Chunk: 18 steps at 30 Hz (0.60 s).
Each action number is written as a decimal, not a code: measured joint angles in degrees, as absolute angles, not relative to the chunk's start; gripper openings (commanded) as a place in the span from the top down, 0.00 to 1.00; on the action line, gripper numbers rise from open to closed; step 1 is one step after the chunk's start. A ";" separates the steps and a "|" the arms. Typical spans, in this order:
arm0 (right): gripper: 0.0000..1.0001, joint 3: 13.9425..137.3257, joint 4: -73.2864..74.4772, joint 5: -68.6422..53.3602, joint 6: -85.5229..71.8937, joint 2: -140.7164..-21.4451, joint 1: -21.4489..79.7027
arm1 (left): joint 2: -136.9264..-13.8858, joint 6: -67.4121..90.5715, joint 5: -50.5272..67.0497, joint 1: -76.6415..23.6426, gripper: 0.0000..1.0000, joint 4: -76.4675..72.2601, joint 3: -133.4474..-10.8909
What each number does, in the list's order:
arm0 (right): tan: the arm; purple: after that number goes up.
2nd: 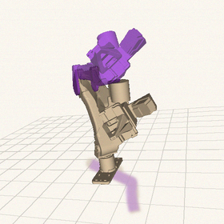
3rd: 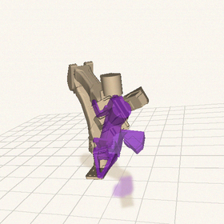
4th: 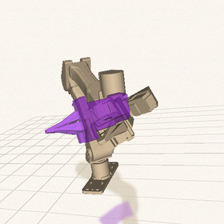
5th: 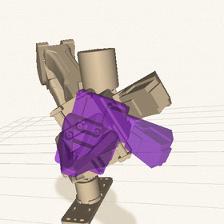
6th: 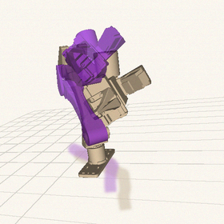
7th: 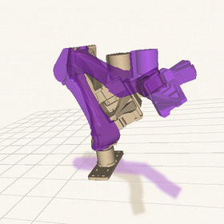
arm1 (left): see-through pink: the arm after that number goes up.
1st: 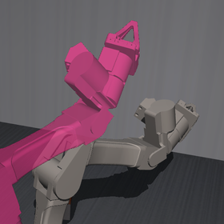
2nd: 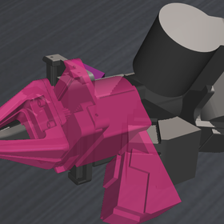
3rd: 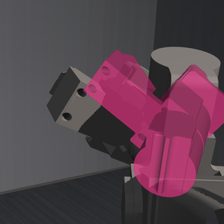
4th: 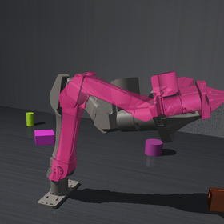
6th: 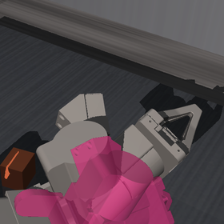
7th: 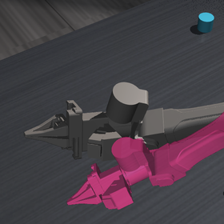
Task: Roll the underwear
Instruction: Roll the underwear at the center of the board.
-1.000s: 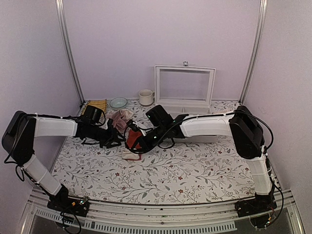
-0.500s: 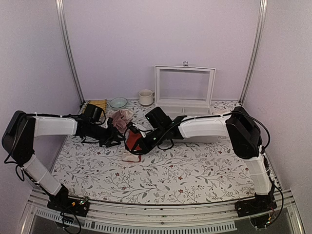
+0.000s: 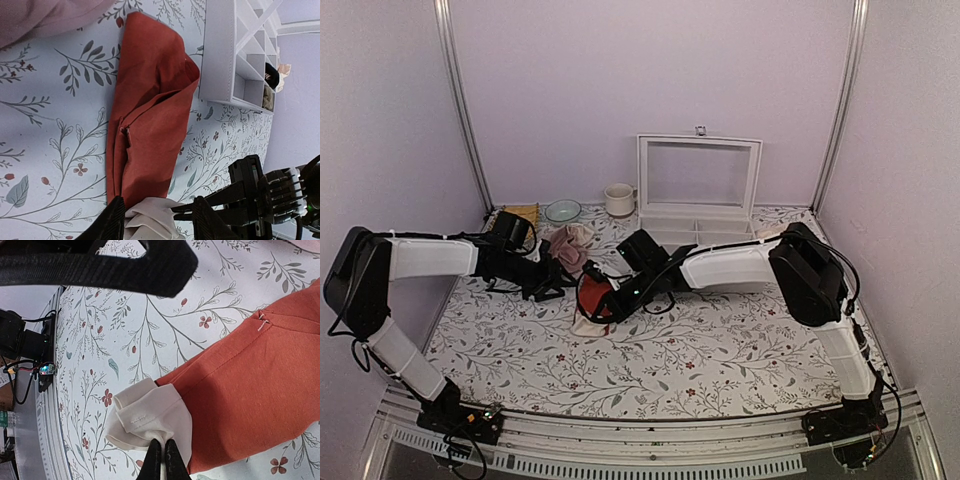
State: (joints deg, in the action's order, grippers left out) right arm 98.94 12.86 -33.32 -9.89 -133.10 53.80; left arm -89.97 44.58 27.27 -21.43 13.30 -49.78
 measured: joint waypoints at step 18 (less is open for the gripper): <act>1.00 102.41 12.91 -33.52 -10.81 -135.79 53.08 | -83.18 40.84 27.57 -21.50 0.67 13.98 -44.36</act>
State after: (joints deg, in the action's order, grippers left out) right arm 102.41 12.91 -33.52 -10.81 -135.79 53.08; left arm -83.18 40.84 27.57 -21.50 13.98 -44.36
